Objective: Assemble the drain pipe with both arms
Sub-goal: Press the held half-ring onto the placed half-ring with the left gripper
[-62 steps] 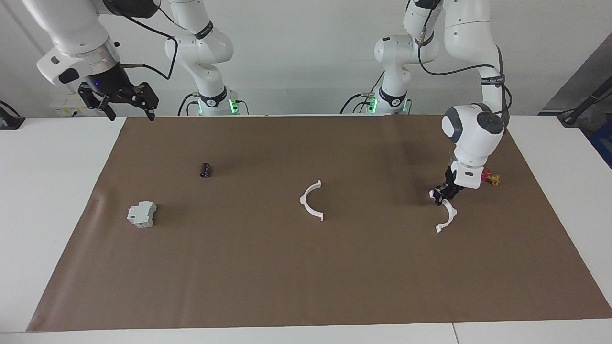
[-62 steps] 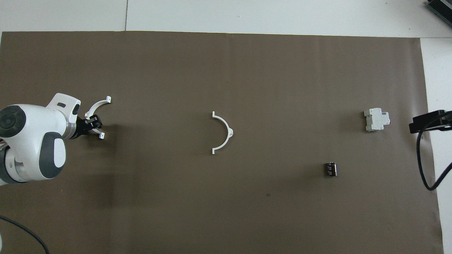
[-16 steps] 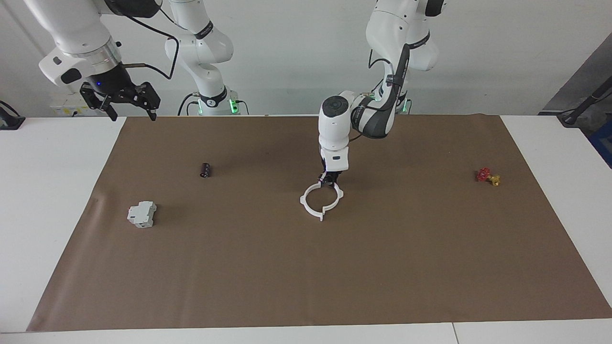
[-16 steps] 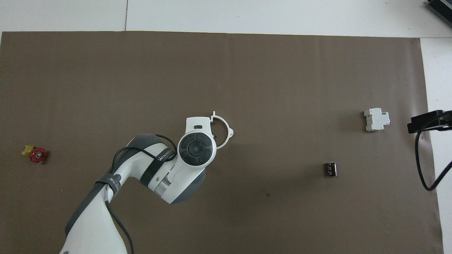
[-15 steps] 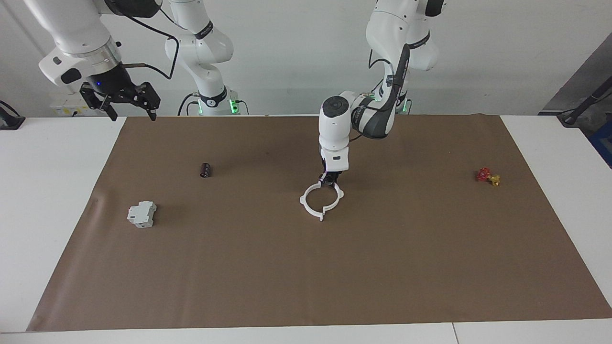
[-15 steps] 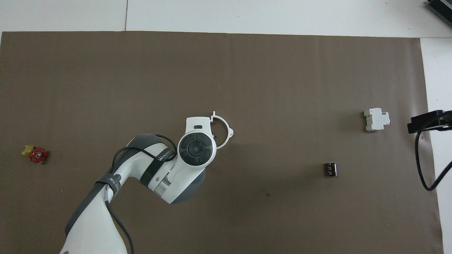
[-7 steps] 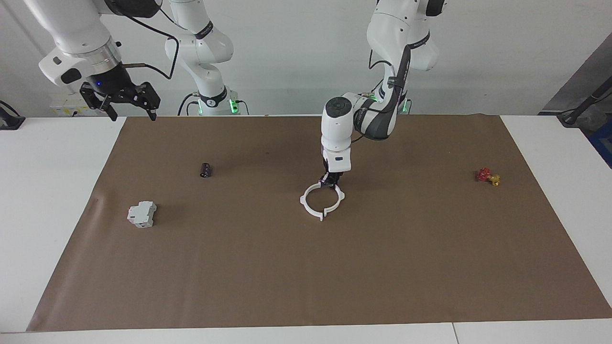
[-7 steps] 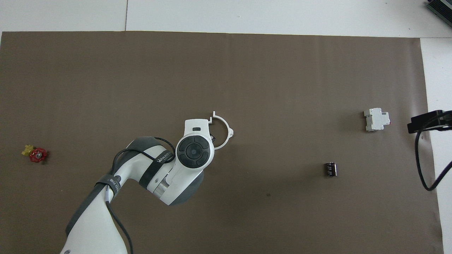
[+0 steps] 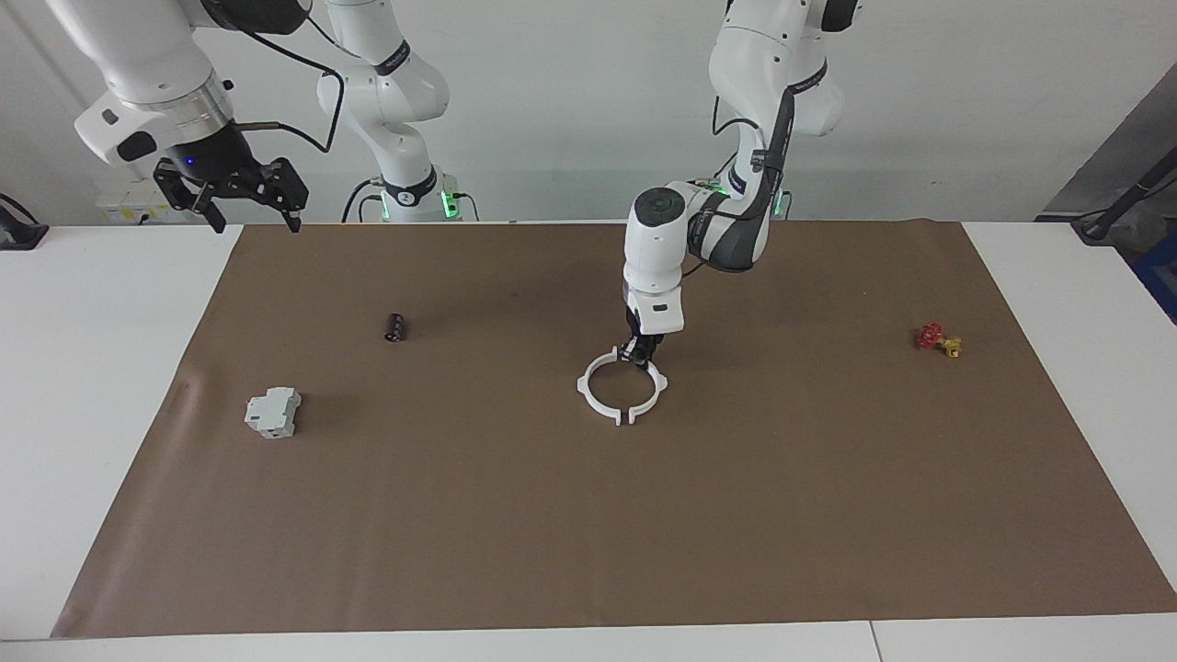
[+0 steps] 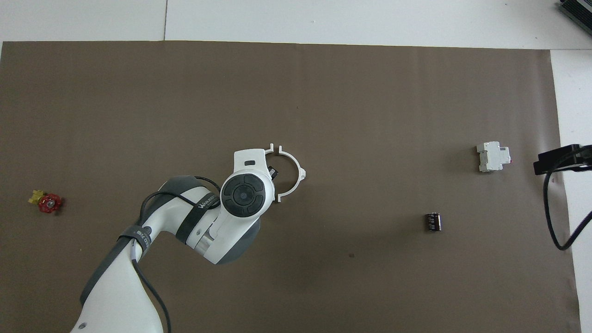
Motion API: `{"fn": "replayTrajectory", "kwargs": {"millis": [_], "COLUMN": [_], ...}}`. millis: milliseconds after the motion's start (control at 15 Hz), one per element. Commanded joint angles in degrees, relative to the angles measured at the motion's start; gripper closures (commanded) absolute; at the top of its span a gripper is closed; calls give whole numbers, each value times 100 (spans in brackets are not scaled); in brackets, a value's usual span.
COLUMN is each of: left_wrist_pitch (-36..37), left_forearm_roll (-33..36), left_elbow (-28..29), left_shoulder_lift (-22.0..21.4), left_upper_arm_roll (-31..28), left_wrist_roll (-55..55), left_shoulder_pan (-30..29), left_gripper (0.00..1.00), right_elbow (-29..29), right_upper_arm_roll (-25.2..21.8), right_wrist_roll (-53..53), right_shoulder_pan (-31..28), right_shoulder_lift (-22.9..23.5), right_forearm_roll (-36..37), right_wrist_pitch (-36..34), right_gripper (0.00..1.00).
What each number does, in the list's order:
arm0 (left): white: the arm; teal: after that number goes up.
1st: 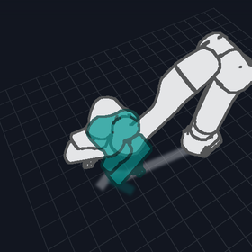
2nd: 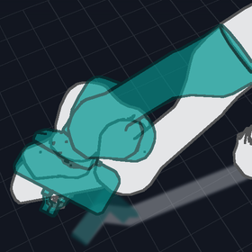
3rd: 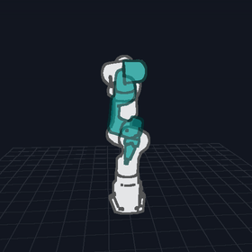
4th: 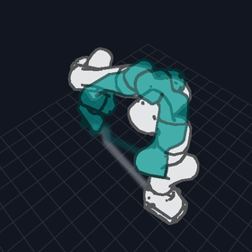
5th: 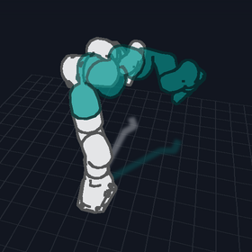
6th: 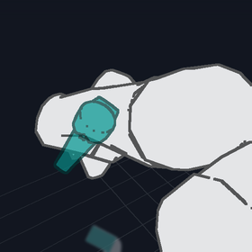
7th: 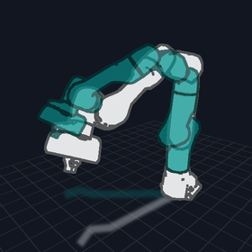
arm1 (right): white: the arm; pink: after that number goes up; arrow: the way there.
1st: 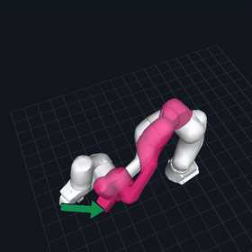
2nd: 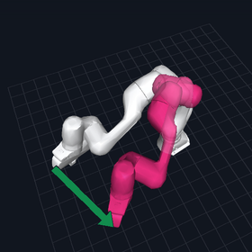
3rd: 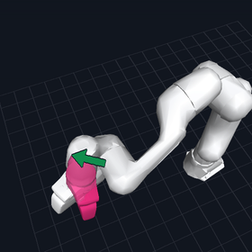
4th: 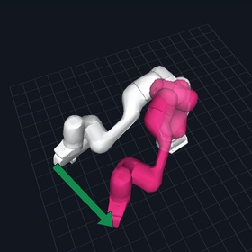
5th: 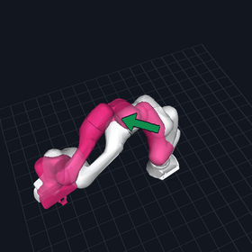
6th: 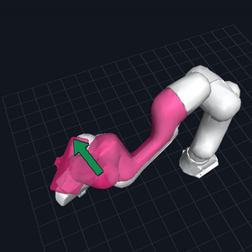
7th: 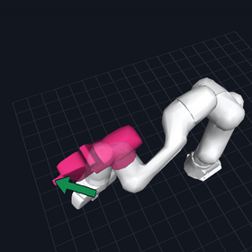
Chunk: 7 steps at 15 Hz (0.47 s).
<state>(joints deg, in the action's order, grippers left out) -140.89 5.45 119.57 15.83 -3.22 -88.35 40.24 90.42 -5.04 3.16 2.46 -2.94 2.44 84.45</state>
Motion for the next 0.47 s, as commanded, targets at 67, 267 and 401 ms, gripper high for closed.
{"fn": "replayTrajectory", "kwargs": {"millis": [67, 267, 401], "left_wrist_pitch": [-115, -71, -71], "left_forearm_roll": [123, 123, 123], "left_elbow": [-13, -13, -13], "left_shoulder_lift": [86, 86, 86], "left_upper_arm_roll": [14, 14, 14], "left_wrist_roll": [-217, -279, -288], "left_shoulder_pan": [36, 89, 98], "left_gripper": [100, 100, 100], "right_elbow": [11, 11, 11], "right_upper_arm_roll": [29, 29, 29], "right_wrist_roll": [-26, -26, -26], "right_shoulder_pan": [-53, -53, -53], "right_shoulder_lift": [-40, -40, -40], "right_forearm_roll": [-130, -130, -130], "right_wrist_pitch": [-52, -52, -52], "right_gripper": [0, 0, 0]}}
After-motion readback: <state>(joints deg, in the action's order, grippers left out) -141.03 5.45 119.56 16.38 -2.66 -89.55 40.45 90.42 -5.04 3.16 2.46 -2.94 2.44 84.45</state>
